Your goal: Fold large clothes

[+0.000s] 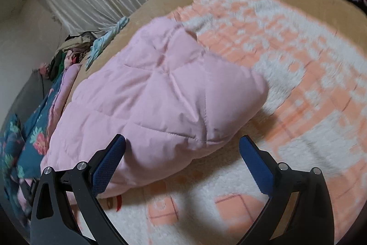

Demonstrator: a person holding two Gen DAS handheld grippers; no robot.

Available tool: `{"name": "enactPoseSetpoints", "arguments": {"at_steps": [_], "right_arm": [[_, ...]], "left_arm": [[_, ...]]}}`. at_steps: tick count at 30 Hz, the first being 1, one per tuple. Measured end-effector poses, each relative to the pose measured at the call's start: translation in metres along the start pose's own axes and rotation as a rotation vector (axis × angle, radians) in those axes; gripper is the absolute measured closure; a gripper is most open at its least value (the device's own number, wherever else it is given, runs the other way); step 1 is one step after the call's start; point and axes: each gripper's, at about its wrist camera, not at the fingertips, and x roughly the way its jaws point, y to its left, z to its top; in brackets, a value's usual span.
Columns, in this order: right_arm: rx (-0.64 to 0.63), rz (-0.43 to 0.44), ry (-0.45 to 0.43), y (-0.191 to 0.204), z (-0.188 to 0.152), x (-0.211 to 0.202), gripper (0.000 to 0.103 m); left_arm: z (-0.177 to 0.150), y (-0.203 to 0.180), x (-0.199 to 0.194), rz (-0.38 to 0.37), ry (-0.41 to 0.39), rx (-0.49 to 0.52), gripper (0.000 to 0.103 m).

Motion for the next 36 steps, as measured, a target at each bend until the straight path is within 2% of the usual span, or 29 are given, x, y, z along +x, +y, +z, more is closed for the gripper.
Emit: {"name": "enactPoseSetpoints", "arguments": {"at_steps": [7, 19, 26, 30, 34, 36], "right_arm": [[0.148, 0.120, 0.007, -0.011, 0.005, 0.034, 0.004], [0.071, 0.173, -0.008, -0.001, 0.020, 0.060, 0.005], [-0.057, 0.207, -0.040, 0.014, 0.021, 0.050, 0.036], [-0.139, 0.191, -0.059, 0.027, 0.022, 0.041, 0.050], [-0.223, 0.166, -0.077, 0.041, 0.020, 0.032, 0.056], [-0.259, 0.160, -0.087, 0.046, 0.021, 0.029, 0.060]], "left_arm": [[0.002, 0.006, 0.009, -0.042, -0.010, -0.004, 0.008], [0.004, -0.002, 0.013, -0.042, -0.047, 0.038, 0.008], [0.005, -0.006, 0.015, -0.034, -0.065, 0.063, 0.010], [0.005, -0.017, 0.008, -0.012, -0.091, 0.114, 0.025], [0.005, -0.033, -0.003, 0.012, -0.135, 0.194, 0.049], [0.003, -0.041, -0.007, 0.027, -0.151, 0.240, 0.057]]}}
